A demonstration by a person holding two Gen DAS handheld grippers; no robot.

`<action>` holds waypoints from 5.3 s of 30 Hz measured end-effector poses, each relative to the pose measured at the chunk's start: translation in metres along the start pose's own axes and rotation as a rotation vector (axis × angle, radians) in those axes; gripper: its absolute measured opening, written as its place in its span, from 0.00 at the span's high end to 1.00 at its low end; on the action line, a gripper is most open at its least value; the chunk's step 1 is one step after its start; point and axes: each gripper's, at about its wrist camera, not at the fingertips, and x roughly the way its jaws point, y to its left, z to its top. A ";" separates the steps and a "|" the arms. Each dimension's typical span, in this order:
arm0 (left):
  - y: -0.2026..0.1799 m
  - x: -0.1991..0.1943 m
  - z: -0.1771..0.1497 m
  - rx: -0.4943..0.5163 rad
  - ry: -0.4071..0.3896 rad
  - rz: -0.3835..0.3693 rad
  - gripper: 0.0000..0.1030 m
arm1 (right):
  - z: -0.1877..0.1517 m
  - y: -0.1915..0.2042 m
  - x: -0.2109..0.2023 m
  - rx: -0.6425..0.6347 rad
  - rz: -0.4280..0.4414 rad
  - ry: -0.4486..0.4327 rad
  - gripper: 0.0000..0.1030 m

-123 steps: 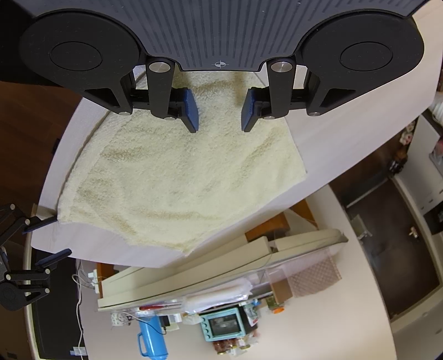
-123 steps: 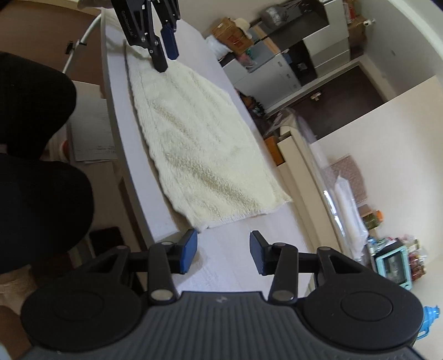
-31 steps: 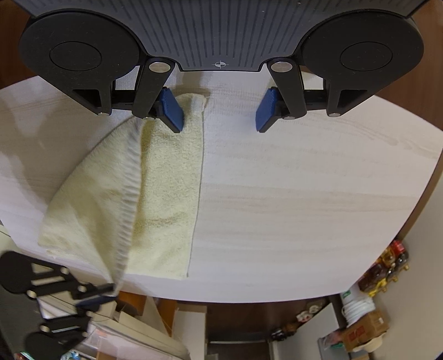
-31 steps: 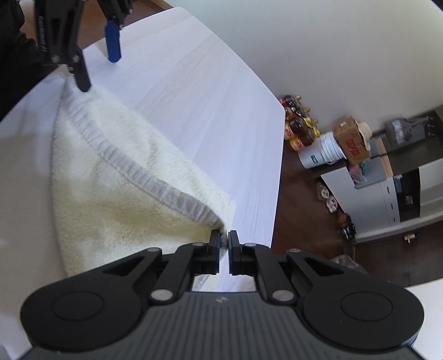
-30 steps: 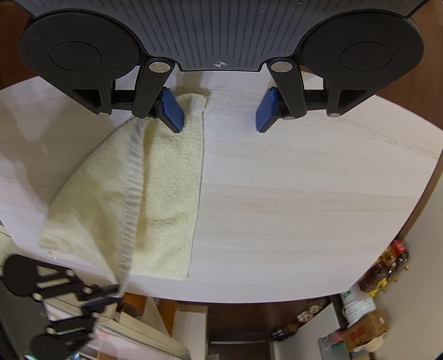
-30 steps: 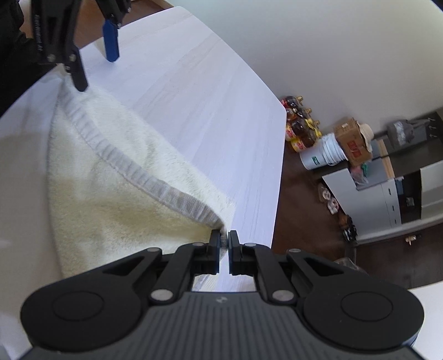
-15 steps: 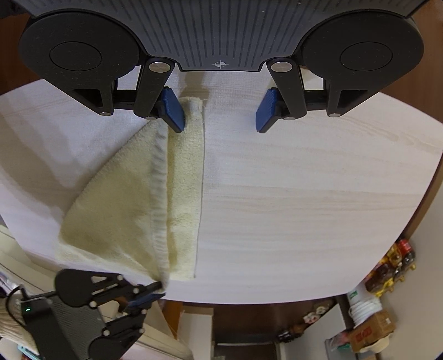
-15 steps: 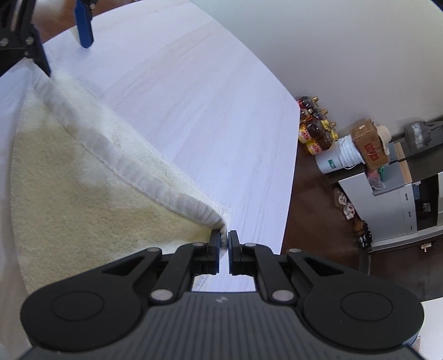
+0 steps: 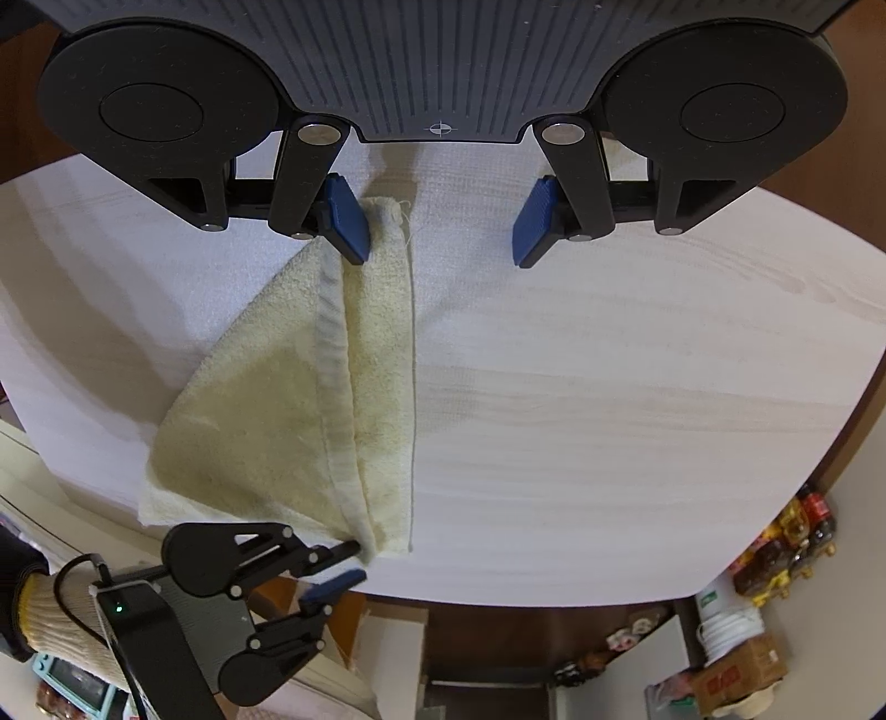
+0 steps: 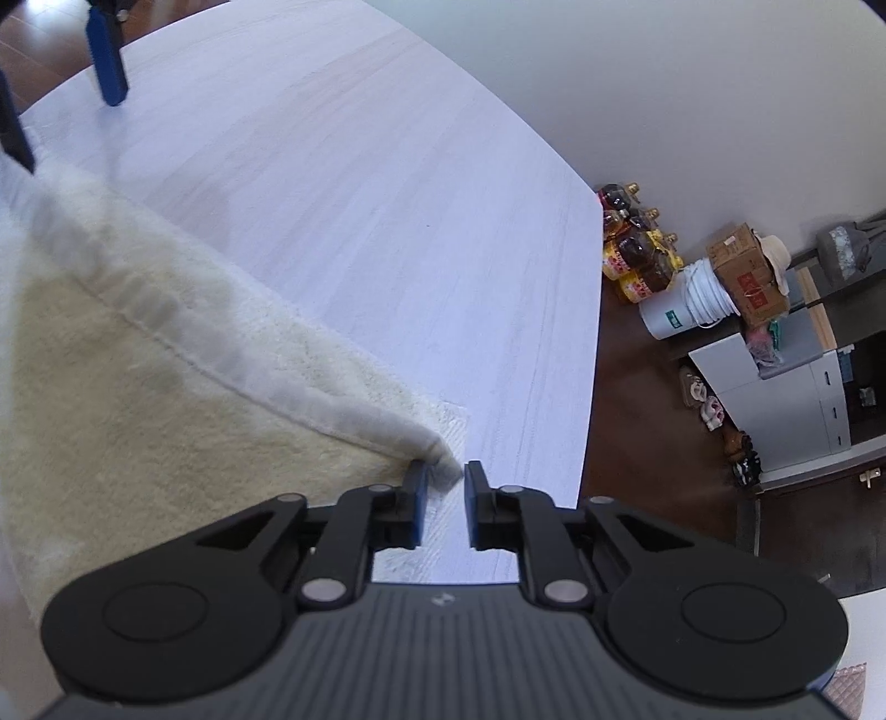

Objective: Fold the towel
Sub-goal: 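Fold the corner held by the right gripper diagonally toward the left gripper, then open the right gripper and release the folded towel corner, then move the right gripper to the triangle's tip and grasp it, then lift the tip with the right gripper and fold it toward the left gripper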

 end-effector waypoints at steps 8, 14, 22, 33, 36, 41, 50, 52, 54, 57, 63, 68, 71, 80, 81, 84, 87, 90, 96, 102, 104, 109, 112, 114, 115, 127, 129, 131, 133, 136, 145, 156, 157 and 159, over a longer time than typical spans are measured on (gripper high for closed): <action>-0.002 -0.006 -0.004 0.004 -0.015 0.002 0.40 | 0.001 0.004 0.004 0.028 -0.036 -0.006 0.79; 0.003 -0.008 -0.005 -0.003 -0.043 -0.009 0.42 | 0.005 0.006 -0.017 0.098 -0.134 -0.003 0.78; 0.028 -0.018 -0.007 0.039 -0.093 0.001 0.43 | 0.019 0.038 -0.060 0.270 -0.219 0.020 0.73; 0.066 -0.019 0.003 0.149 -0.195 -0.032 0.42 | 0.074 0.144 -0.140 0.701 -0.272 -0.021 0.67; 0.074 -0.017 0.006 0.168 -0.207 -0.042 0.41 | 0.091 0.159 -0.152 0.751 -0.272 -0.018 0.67; 0.091 -0.021 0.011 0.174 -0.227 -0.063 0.40 | 0.120 0.167 -0.153 0.826 -0.282 0.008 0.67; 0.109 -0.025 0.012 0.197 -0.258 -0.089 0.39 | 0.139 0.163 -0.142 0.981 -0.288 0.038 0.67; 0.111 -0.024 0.011 0.202 -0.263 -0.093 0.39 | 0.141 0.163 -0.139 1.001 -0.310 0.049 0.67; 0.113 -0.024 0.010 0.203 -0.265 -0.096 0.39 | 0.144 0.163 -0.136 1.015 -0.342 0.062 0.64; 0.117 -0.023 0.009 0.199 -0.265 -0.094 0.38 | 0.147 0.165 -0.130 1.037 -0.394 0.088 0.61; 0.123 -0.024 0.007 0.201 -0.268 -0.093 0.38 | 0.156 0.166 -0.116 1.038 -0.453 0.117 0.62; 0.125 -0.023 0.009 0.211 -0.275 -0.088 0.38 | 0.156 0.168 -0.111 1.010 -0.443 0.130 0.88; 0.124 -0.023 0.010 0.225 -0.282 -0.091 0.38 | 0.155 0.168 -0.114 0.980 -0.407 0.121 0.89; 0.101 0.002 0.050 0.371 -0.323 -0.191 0.38 | 0.161 0.192 -0.172 0.822 -0.158 -0.002 0.89; 0.097 0.008 0.057 0.389 -0.322 -0.213 0.38 | 0.163 0.194 -0.174 0.814 -0.145 -0.008 0.89; 0.083 0.028 0.070 0.450 -0.311 -0.265 0.38 | 0.169 0.205 -0.182 0.791 -0.081 -0.034 0.89; 0.074 0.038 0.080 0.494 -0.293 -0.338 0.38 | 0.171 0.208 -0.184 0.791 -0.060 -0.045 0.89; 0.062 0.046 0.082 0.562 -0.286 -0.349 0.38 | 0.171 0.210 -0.186 0.796 -0.039 -0.070 0.89; 0.052 0.069 0.088 0.645 -0.226 -0.316 0.39 | 0.165 0.202 -0.185 0.811 0.017 -0.121 0.89; 0.053 0.077 0.101 0.574 -0.132 -0.268 0.30 | 0.145 0.186 -0.196 0.810 0.050 -0.178 0.90; 0.049 0.076 0.103 0.572 -0.114 -0.243 0.30 | 0.140 0.185 -0.196 0.799 0.056 -0.191 0.90; 0.041 0.077 0.109 0.578 -0.067 -0.200 0.28 | 0.110 0.168 -0.199 0.834 0.100 -0.256 0.90; 0.042 0.079 0.116 0.572 -0.026 -0.200 0.26 | 0.081 0.151 -0.201 0.893 0.135 -0.304 0.91; 0.043 0.081 0.122 0.562 0.007 -0.209 0.26 | 0.062 0.137 -0.205 0.935 0.151 -0.331 0.91; 0.043 0.082 0.124 0.559 0.019 -0.213 0.26 | 0.051 0.130 -0.206 0.956 0.160 -0.340 0.91; 0.045 0.090 0.140 0.514 0.124 -0.227 0.25 | -0.070 0.062 -0.182 1.191 0.250 -0.427 0.91; 0.041 0.089 0.141 0.520 0.109 -0.215 0.29 | -0.086 0.056 -0.180 1.215 0.252 -0.426 0.91; 0.038 0.088 0.141 0.525 0.084 -0.207 0.36 | -0.098 0.052 -0.177 1.232 0.253 -0.422 0.91; 0.037 0.086 0.145 0.506 0.058 -0.210 0.37 | -0.112 0.048 -0.175 1.261 0.263 -0.424 0.91; 0.039 0.081 0.152 0.471 0.017 -0.222 0.40 | -0.127 0.044 -0.171 1.308 0.270 -0.435 0.92; 0.033 0.069 0.162 0.457 -0.076 -0.250 0.40 | -0.188 0.049 -0.168 1.561 0.237 -0.394 0.95; 0.020 0.073 0.140 0.524 -0.066 -0.292 0.39 | -0.183 0.076 -0.157 1.633 0.254 -0.321 0.83; 0.020 0.073 0.138 0.528 -0.068 -0.292 0.39 | -0.183 0.076 -0.156 1.636 0.253 -0.317 0.83; 0.021 0.073 0.136 0.532 -0.074 -0.289 0.39 | -0.180 0.078 -0.150 1.652 0.250 -0.299 0.83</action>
